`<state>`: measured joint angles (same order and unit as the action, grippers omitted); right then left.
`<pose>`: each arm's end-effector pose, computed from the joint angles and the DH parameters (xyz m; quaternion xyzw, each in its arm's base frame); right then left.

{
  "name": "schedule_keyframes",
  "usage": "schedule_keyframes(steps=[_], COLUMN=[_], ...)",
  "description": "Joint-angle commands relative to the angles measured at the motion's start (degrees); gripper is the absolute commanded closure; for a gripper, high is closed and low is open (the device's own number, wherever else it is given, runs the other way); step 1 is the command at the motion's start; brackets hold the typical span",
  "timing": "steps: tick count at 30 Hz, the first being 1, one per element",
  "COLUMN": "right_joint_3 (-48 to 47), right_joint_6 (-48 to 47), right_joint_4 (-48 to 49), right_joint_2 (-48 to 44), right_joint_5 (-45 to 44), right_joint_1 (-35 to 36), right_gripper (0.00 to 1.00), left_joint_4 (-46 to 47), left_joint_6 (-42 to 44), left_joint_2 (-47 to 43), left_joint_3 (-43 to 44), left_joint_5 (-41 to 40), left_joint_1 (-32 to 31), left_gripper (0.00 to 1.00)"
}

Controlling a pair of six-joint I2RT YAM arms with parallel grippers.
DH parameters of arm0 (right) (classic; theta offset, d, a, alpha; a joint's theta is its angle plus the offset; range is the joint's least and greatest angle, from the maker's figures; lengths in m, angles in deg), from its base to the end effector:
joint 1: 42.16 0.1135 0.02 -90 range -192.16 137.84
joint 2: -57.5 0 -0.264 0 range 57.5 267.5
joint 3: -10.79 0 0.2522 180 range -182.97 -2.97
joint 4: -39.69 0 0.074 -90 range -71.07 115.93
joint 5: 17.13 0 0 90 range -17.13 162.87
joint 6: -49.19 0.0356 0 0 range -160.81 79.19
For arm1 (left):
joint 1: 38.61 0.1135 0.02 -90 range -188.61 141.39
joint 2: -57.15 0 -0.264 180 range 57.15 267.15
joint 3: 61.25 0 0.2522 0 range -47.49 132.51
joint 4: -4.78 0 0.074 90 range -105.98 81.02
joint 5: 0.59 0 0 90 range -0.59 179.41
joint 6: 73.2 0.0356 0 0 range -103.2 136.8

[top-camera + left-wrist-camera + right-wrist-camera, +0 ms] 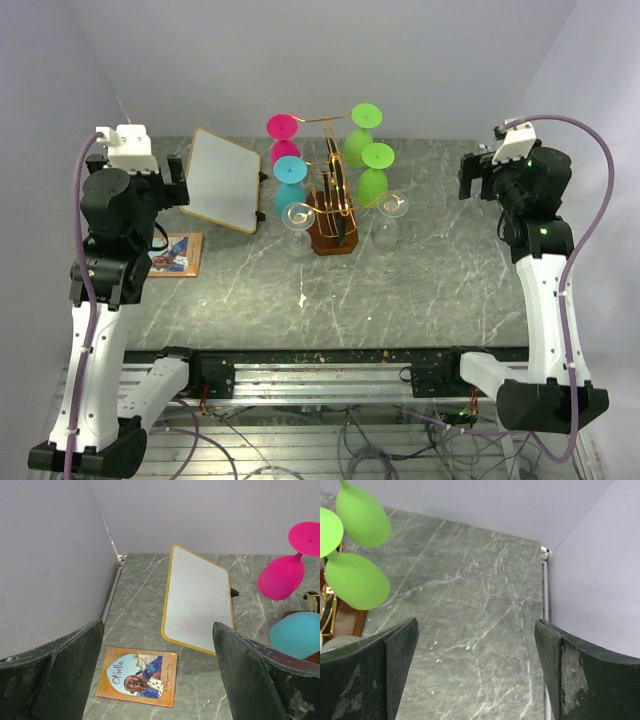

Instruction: Place the wine glass upside down on the wine glass rack

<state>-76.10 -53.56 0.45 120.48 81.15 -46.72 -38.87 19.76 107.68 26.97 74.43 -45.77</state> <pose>0.2356 -0.0136 0.4220 -0.1003 0.7879 -0.0343 0.6066 0.1595 -0.0108 0.4602 -0.0220 0.7414 0.0725 0.6668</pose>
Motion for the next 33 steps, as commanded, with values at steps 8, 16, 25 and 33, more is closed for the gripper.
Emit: schedule_keyframes(steps=[8,16,25,33], right_joint_3=[6.7,3.4,0.9,2.4], right_joint_6=[3.2,3.0,1.1,1.2], right_joint_4=[1.6,-3.0,-7.0,-7.7], right_joint_2=[-11.8,-13.5,-14.4,-15.9], right_joint_5=[0.9,4.0,3.0,5.4], right_joint_1=[-0.4,-3.8,-5.1,-5.7], right_gripper=[0.00,0.00,0.00,0.00], left_joint_4=[6.2,0.4,-3.1,-3.1], left_joint_6=[-3.3,-0.9,-0.7,-0.2], left_joint_2=[-5.8,-5.0,-5.8,-8.1], left_joint_3=[-5.3,-1.1,-0.4,-2.1], left_joint_5=[5.6,11.4,8.7,9.7], left_joint_1=[5.8,9.4,9.4,9.5], left_gripper=[0.00,0.00,0.01,0.00])
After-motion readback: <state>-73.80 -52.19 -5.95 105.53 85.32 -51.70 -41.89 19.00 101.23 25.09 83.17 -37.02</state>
